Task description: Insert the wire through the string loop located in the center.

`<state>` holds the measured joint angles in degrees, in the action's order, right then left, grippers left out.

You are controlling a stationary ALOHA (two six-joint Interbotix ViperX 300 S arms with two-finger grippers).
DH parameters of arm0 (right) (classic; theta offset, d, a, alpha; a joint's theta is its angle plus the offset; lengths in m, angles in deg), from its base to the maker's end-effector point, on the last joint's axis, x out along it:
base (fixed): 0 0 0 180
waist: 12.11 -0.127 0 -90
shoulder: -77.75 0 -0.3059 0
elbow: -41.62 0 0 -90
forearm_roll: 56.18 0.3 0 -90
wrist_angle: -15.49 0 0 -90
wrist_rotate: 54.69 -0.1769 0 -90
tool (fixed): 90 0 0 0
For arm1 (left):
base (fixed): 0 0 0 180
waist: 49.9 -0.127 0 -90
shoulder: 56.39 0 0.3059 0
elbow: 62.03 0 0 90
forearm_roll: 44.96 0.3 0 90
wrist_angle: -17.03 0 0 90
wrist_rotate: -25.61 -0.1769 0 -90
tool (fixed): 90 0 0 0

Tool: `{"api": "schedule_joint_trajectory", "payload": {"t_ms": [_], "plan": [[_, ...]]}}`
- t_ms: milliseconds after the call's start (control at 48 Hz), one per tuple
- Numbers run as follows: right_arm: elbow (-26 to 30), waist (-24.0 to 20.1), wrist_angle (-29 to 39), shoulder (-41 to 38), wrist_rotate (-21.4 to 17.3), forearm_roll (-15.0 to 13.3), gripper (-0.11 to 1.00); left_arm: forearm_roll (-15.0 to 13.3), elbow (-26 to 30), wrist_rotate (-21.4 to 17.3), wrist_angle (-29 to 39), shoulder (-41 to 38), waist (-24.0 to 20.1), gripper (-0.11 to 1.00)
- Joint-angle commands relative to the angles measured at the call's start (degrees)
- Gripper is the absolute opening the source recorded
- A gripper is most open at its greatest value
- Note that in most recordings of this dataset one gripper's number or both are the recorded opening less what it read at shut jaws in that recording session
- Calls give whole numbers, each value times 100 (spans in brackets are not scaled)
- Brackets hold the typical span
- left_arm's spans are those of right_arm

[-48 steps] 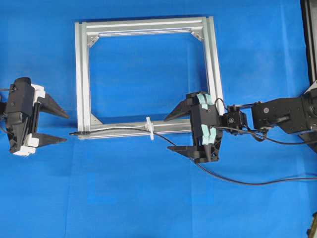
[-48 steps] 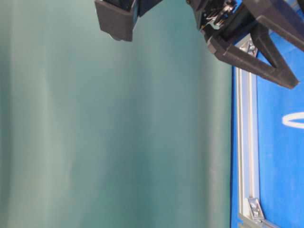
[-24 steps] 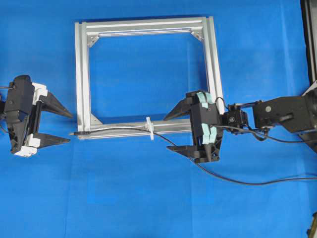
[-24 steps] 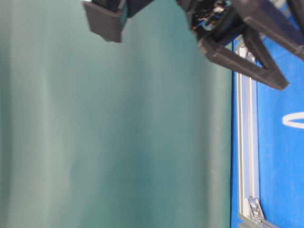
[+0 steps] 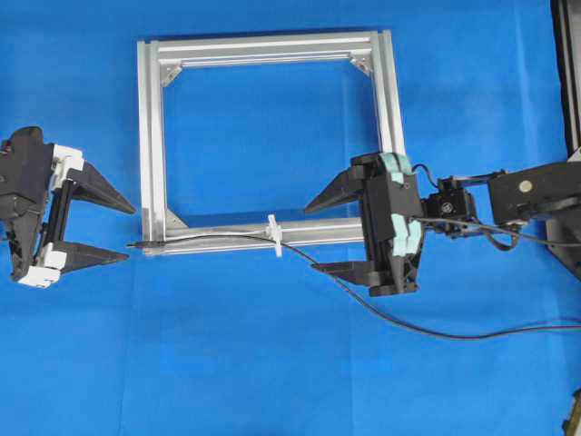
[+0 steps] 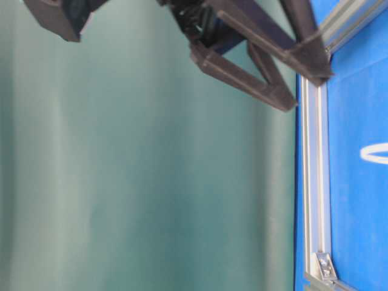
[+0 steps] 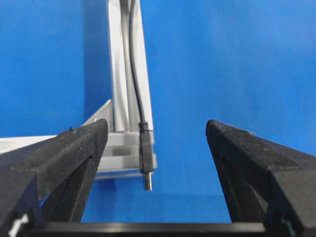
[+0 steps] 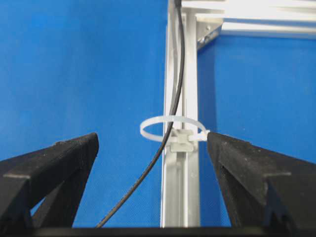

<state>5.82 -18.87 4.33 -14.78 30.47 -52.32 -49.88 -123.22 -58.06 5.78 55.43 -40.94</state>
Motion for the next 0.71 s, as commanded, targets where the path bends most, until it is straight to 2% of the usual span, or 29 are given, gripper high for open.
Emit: {"api": "schedule_joint_trajectory", "payload": {"t_ms": [0,687], "plan": [[114,18,26,158,9,-9,89,18,53,9,9,79,-44,77],[35,26,35,220,9,0,89,18,53,9,53,53,-70,77]]}}
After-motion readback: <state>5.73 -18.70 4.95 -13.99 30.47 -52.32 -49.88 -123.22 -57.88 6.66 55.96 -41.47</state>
